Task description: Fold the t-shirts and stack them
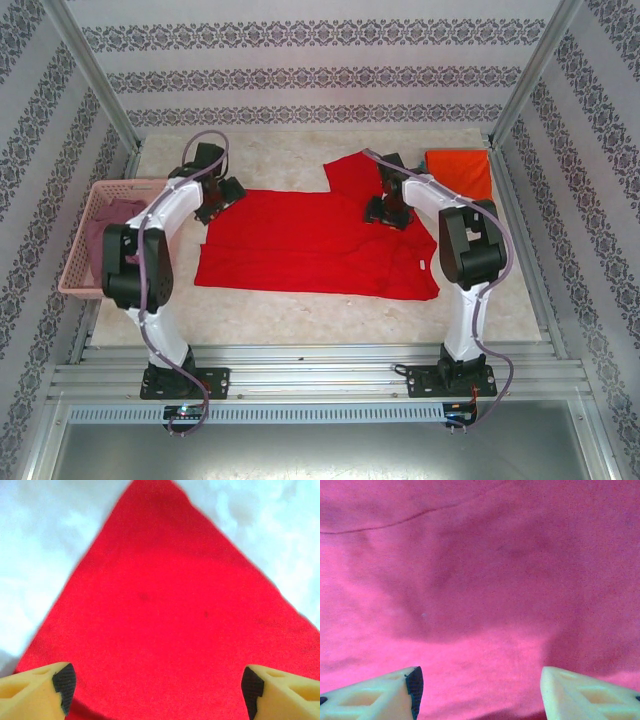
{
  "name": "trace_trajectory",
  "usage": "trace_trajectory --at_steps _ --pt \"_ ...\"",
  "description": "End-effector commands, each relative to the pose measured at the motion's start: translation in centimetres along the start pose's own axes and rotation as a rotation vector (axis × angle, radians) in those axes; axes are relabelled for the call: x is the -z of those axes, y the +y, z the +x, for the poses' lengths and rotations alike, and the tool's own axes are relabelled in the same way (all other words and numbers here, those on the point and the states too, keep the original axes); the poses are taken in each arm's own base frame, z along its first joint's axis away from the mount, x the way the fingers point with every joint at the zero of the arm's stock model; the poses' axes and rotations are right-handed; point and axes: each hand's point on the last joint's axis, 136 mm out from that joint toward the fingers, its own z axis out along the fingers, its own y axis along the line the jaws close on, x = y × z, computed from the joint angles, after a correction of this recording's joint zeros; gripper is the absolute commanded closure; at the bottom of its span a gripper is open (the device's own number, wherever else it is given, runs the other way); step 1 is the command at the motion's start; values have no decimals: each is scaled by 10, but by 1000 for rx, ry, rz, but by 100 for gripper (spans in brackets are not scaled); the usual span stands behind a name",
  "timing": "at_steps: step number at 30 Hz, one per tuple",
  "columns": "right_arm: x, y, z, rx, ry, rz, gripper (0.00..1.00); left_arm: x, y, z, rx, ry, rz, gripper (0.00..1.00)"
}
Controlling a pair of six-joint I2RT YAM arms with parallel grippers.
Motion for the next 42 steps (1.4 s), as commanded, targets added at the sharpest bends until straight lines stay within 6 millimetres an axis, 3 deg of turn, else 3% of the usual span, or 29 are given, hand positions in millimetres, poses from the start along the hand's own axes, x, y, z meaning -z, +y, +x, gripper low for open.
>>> trace_trajectory --at_steps 1,7,18,28,42 --pt "36 19 -15 8 -116 -52 36 -13 24 -15 28 -13 -195 23" --pt "52 28 -22 22 -172 -65 37 -41 26 -48 54 3 -323 46" --pt "49 23 -18 25 -170 -62 37 -80 20 -88 70 3 -376 51" --pt "53 22 -23 47 -185 -56 37 -105 18 -87 53 35 -346 59" --pt "47 21 -11 30 -163 -66 37 -130 24 -91 44 44 -344 59"
